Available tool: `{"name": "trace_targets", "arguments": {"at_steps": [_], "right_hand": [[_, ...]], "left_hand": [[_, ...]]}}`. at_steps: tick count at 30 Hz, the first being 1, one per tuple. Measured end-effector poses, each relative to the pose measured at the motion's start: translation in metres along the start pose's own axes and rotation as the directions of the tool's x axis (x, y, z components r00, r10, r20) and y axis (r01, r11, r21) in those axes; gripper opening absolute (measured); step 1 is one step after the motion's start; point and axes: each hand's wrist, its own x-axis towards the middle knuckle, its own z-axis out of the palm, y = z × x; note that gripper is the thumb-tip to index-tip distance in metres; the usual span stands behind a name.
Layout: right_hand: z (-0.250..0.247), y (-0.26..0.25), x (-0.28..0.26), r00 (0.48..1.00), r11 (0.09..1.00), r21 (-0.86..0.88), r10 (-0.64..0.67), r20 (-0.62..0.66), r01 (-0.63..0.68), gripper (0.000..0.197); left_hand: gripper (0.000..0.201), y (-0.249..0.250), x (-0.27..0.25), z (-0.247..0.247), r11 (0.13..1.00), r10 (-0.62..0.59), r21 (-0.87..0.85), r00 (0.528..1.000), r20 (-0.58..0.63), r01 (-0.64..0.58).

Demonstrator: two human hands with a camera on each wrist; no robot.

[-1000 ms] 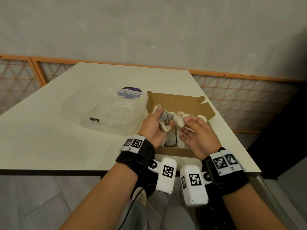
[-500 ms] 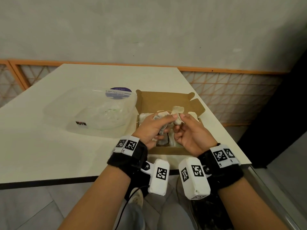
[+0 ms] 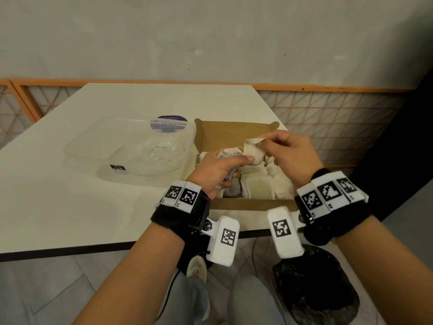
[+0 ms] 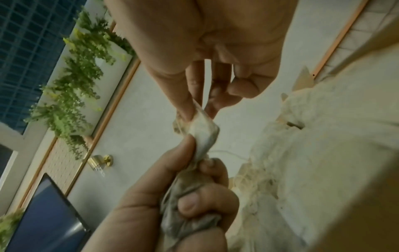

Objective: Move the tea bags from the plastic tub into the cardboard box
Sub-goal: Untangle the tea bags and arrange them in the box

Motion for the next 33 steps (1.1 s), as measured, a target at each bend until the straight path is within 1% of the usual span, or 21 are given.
{"name": "trace_targets", "arguments": {"at_steps": [2,3,5,7,9,10,11,14,16,17,19,21,23,25,26,28,31,33], "right_hand": [[0.000,-0.007,0.005,0.998,0.999,-0.036,-0.025,0.054,0.027,0.007],[-0.001,-0.010,0.007,0.997,0.997,-0.060,-0.033,0.065,0.037,0.008],[-0.006,-0.016,0.013,0.997,0.987,-0.155,-0.025,0.067,0.036,0.006],[-0.012,-0.017,0.020,0.995,0.950,-0.310,0.008,0.104,0.025,0.010],[-0.016,-0.013,0.025,0.985,0.877,-0.480,0.056,0.162,0.029,0.015],[-0.015,-0.011,0.026,0.981,0.851,-0.525,0.085,0.177,0.021,0.015],[-0.014,-0.008,0.026,0.976,0.844,-0.536,0.112,0.186,0.005,0.015],[-0.010,-0.004,0.023,0.967,0.881,-0.471,0.153,0.202,-0.041,0.010],[-0.009,-0.002,0.024,0.963,0.884,-0.464,0.168,0.210,-0.053,0.007],[-0.009,-0.004,0.024,0.959,0.884,-0.463,0.177,0.221,-0.057,0.004],[-0.008,-0.010,0.024,0.948,0.897,-0.438,0.193,0.253,-0.066,0.005],[-0.006,-0.018,0.023,0.932,0.932,-0.352,0.204,0.301,-0.091,0.005],[-0.001,-0.022,0.021,0.901,0.952,-0.278,0.229,0.368,-0.128,0.005],[0.008,-0.018,0.019,0.858,0.945,-0.280,0.282,0.429,-0.170,0.005],[0.013,-0.014,0.018,0.837,0.933,-0.310,0.315,0.448,-0.185,0.006],[0.022,-0.004,0.019,0.811,0.903,-0.376,0.374,0.450,-0.208,0.008],[0.028,0.007,0.022,0.825,0.886,-0.390,0.406,0.394,-0.250,0.011],[0.029,0.008,0.024,0.826,0.883,-0.377,0.420,0.377,-0.278,0.010]], "left_hand": [[0.024,0.002,-0.002,-0.004,0.999,0.007,0.038,1.000,-0.019,-0.006],[0.025,0.002,-0.003,-0.005,0.999,0.014,0.051,0.999,-0.031,-0.012],[0.019,0.005,-0.006,-0.009,0.998,0.035,0.046,0.998,-0.050,-0.033],[0.021,0.010,-0.010,-0.014,0.997,0.060,-0.042,0.995,-0.077,-0.063],[0.030,0.016,-0.012,-0.020,0.978,0.098,-0.178,0.991,-0.093,-0.113],[0.031,0.019,-0.012,-0.023,0.961,0.120,-0.240,0.988,-0.097,-0.140],[0.029,0.022,-0.012,-0.025,0.940,0.139,-0.301,0.986,-0.097,-0.162],[0.022,0.030,-0.013,-0.033,0.851,0.169,-0.486,0.980,-0.106,-0.200],[0.020,0.035,-0.011,-0.039,0.811,0.174,-0.546,0.977,-0.121,-0.211],[0.020,0.037,-0.010,-0.041,0.808,0.173,-0.549,0.977,-0.127,-0.215],[0.019,0.038,-0.008,-0.042,0.822,0.168,-0.528,0.977,-0.131,-0.213],[0.020,0.037,-0.007,-0.041,0.835,0.164,-0.512,0.979,-0.122,-0.203],[0.020,0.035,-0.006,-0.040,0.837,0.171,-0.508,0.979,-0.111,-0.204],[0.020,0.034,-0.005,-0.040,0.836,0.187,-0.508,0.978,-0.095,-0.209],[0.020,0.033,-0.005,-0.039,0.836,0.193,-0.508,0.977,-0.086,-0.210],[0.020,0.032,-0.005,-0.039,0.836,0.203,-0.507,0.977,-0.068,-0.209],[0.020,0.031,-0.005,-0.039,0.841,0.216,-0.500,0.975,-0.041,-0.208],[0.021,0.031,-0.005,-0.038,0.843,0.203,-0.505,0.979,-0.026,-0.188]]}}
